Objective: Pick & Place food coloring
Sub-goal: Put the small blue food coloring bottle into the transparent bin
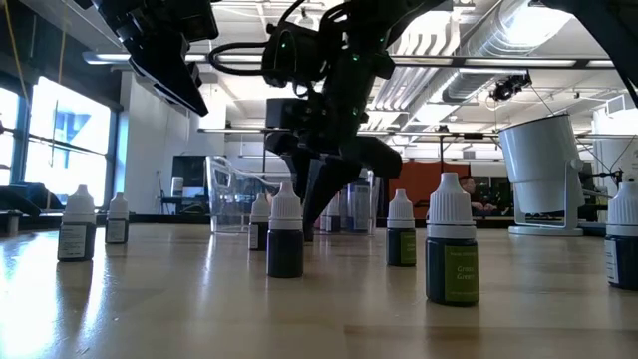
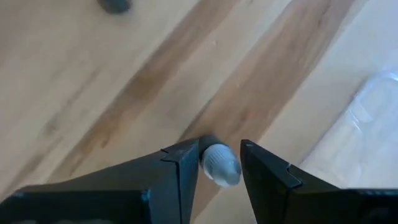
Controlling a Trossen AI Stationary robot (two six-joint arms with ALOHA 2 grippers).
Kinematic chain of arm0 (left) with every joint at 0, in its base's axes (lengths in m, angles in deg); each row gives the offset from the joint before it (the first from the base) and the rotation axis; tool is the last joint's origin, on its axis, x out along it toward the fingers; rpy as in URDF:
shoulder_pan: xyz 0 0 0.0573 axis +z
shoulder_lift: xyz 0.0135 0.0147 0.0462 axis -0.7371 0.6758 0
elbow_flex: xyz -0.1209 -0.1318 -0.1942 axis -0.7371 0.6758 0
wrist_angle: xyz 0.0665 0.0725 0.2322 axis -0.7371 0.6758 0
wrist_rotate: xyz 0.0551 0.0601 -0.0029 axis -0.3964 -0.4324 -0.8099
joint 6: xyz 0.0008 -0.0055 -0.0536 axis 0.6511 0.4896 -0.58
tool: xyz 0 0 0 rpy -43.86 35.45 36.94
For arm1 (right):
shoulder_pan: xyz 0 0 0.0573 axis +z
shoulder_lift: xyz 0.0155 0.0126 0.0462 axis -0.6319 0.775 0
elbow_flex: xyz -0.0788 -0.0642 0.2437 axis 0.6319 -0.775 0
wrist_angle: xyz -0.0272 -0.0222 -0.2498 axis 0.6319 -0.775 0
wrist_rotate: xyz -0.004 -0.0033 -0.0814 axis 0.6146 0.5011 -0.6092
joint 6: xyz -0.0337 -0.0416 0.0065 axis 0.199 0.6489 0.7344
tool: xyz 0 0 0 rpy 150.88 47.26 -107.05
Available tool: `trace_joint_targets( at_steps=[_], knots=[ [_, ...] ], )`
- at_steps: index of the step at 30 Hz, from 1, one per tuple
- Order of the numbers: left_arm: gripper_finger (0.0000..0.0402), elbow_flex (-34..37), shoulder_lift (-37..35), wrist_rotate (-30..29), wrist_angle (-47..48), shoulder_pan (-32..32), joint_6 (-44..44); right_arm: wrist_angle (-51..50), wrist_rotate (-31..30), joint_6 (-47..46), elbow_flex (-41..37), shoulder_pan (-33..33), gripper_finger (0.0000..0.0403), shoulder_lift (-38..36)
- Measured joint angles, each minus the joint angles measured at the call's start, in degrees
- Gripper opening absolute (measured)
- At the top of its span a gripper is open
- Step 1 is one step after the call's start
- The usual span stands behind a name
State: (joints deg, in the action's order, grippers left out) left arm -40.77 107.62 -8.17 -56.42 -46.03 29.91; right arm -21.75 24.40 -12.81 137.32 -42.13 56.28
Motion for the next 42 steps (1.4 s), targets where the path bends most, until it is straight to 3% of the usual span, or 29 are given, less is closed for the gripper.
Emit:
trace_joint_targets(
  at_steps=[7, 16, 42],
  knots=[
    [0.0099, 0.0, 0.0, 0.0, 0.0, 0.0, 0.0, -2.0, -2.4, 0.0, 0.0, 0.0, 0.0110, 0.0],
    [0.0099, 0.0, 0.0, 0.0, 0.0, 0.0, 0.0, -1.6, -2.6, -0.2, 0.0, 0.0, 0.0078, -0.1],
    [0.0099, 0.0, 0.0, 0.0, 0.0, 0.0, 0.0, -0.2, 0.6, -3.5, 0.0, 0.0, 0.0101, -0.3]
  ],
)
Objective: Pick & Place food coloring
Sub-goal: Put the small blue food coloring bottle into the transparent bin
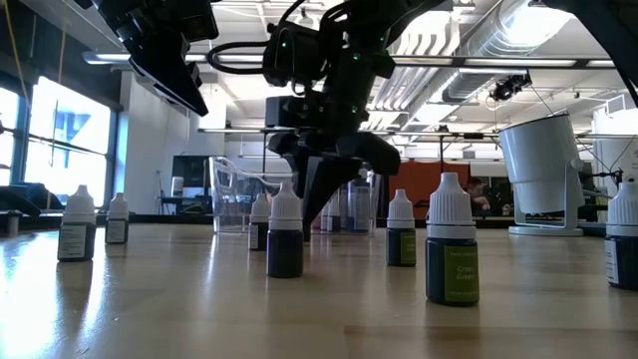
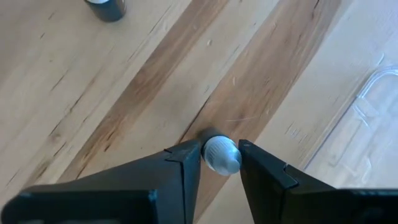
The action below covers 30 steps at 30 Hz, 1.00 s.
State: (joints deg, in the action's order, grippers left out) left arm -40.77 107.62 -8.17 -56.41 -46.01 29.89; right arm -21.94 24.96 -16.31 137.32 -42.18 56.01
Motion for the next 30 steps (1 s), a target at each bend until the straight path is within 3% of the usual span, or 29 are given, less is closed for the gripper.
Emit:
trace_joint_targets(
  at_steps=[9, 17, 25, 30],
  knots=[
    [0.0099, 0.0, 0.0, 0.0, 0.0, 0.0, 0.0, 0.0, 0.0, 0.0, 0.0, 0.0, 0.0100, 0.0],
    [0.0099, 0.0, 0.0, 0.0, 0.0, 0.0, 0.0, -0.1, 0.2, -0.4, 0.0, 0.1, 0.0061, -0.3],
    [0.0099, 0.0, 0.0, 0.0, 0.0, 0.0, 0.0, -1.1, 0.2, -1.6, 0.0, 1.6, 0.0074, -5.5],
    [0.0099, 0.0, 0.0, 0.0, 0.0, 0.0, 0.0, -0.6, -11.3, 2.4, 0.0, 1.9, 0.0070, -11.3]
  ],
)
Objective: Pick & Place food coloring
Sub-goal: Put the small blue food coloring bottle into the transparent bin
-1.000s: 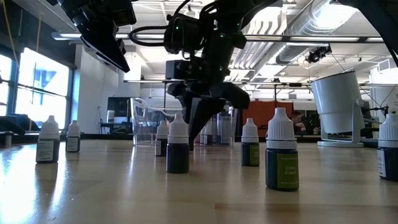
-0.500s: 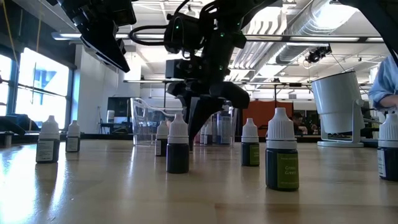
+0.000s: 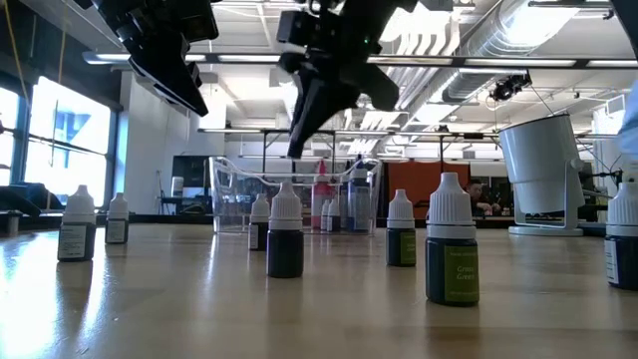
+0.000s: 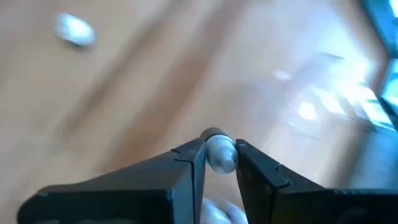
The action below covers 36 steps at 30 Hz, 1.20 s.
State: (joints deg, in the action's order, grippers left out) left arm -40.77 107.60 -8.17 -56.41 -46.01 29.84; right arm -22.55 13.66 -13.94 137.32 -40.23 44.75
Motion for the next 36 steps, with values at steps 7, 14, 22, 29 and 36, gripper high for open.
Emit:
trace_joint_targets(
  at_steps=[7, 14, 22, 29, 36],
  knots=[
    [0.0099, 0.0, 0.0, 0.0, -0.1, 0.0, 0.0, 1.1, 2.2, 2.5, 0.0, -8.3, 0.0070, -1.9],
    [0.0099, 0.0, 0.0, 0.0, -0.1, 0.0, -0.1, -0.2, 9.3, 1.8, 0.0, -14.0, 0.0070, 0.0],
    [0.0099, 0.0, 0.0, 0.0, -0.3, 0.0, 0.0, -1.7, 8.0, 1.1, 0.0, -15.3, 0.0070, 3.7],
    [0.0099, 0.0, 0.0, 0.0, -0.2, 0.0, 0.0, -4.6, 7.9, 0.5, 0.0, -16.1, 0.0073, 4.8],
    [0.0099, 0.0, 0.0, 0.0, -0.2, 0.0, 0.0, -4.1, 8.2, -0.6, 0.0, -16.3, 0.0095, 4.8]
  ],
)
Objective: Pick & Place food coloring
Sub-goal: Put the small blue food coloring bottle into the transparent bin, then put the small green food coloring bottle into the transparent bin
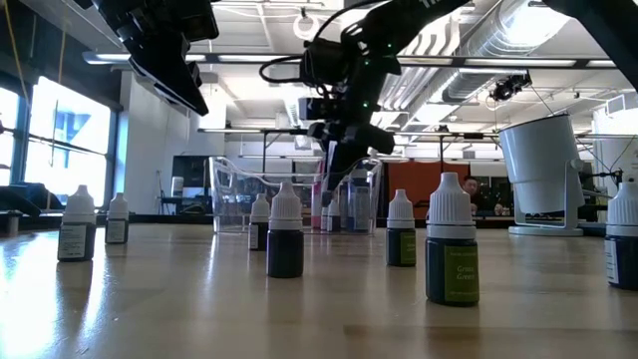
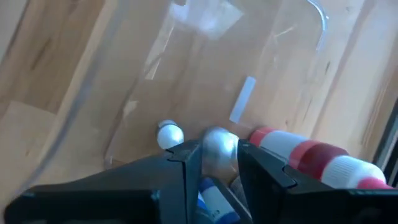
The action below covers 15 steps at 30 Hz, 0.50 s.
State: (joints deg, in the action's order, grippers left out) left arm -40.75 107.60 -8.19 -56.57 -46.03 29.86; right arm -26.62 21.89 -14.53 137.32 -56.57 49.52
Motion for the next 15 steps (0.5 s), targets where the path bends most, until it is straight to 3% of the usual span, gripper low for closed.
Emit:
trace_joint_targets(
  at_steps=[11, 15],
  knots=[
    [0.0099, 0.0, 0.0, 0.0, 0.0, 0.0, 0.0, -0.2, -1.3, 0.2, 0.0, 2.7, 0.0103, 0.0],
    [0.0099, 0.0, 0.0, 0.0, 0.0, 0.0, 0.0, -1.3, -5.9, 1.5, 0.0, 6.2, 0.0103, -1.4]
  ],
)
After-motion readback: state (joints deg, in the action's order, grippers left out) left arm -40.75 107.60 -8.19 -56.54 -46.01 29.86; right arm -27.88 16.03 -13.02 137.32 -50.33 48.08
